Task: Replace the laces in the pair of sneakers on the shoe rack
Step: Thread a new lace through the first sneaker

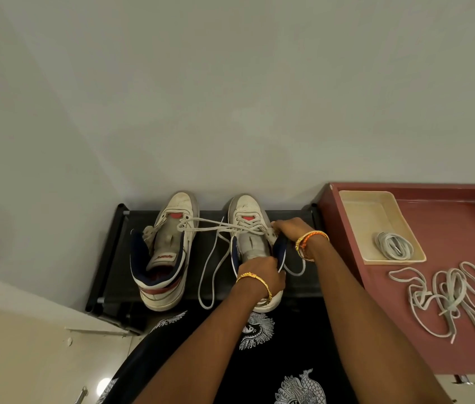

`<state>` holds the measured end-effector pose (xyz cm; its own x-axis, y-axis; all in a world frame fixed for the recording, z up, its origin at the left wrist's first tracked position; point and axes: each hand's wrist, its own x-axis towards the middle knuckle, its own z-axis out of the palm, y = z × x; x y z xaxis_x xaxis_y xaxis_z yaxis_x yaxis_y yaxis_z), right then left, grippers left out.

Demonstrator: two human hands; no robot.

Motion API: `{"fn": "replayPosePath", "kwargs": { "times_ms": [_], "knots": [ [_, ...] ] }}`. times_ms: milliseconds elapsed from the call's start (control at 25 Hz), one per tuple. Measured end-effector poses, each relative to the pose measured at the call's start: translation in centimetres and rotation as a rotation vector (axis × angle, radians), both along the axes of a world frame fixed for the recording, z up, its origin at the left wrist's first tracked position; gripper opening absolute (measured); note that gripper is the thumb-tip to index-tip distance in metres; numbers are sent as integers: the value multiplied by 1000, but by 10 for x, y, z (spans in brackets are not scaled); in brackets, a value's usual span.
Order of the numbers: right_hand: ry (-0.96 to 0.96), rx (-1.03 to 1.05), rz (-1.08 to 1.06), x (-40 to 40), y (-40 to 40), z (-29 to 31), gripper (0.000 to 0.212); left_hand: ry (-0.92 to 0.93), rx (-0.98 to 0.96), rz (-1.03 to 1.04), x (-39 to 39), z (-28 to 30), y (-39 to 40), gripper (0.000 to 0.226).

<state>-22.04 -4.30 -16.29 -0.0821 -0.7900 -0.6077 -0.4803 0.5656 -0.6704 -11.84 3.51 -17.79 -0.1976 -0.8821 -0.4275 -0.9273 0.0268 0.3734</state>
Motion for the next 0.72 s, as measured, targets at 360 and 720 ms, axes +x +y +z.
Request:
{"fn": "replayPosePath", "kwargs": {
  "times_ms": [360,720],
  "knots": [
    [-54,-218,-149,-14,3,-2,14,1,12,15,-1,-1,1,35],
    [-112,-1023,-288,-25,14,126,14,-3,10,12,-2,-4,-1,33]
  ]
}}
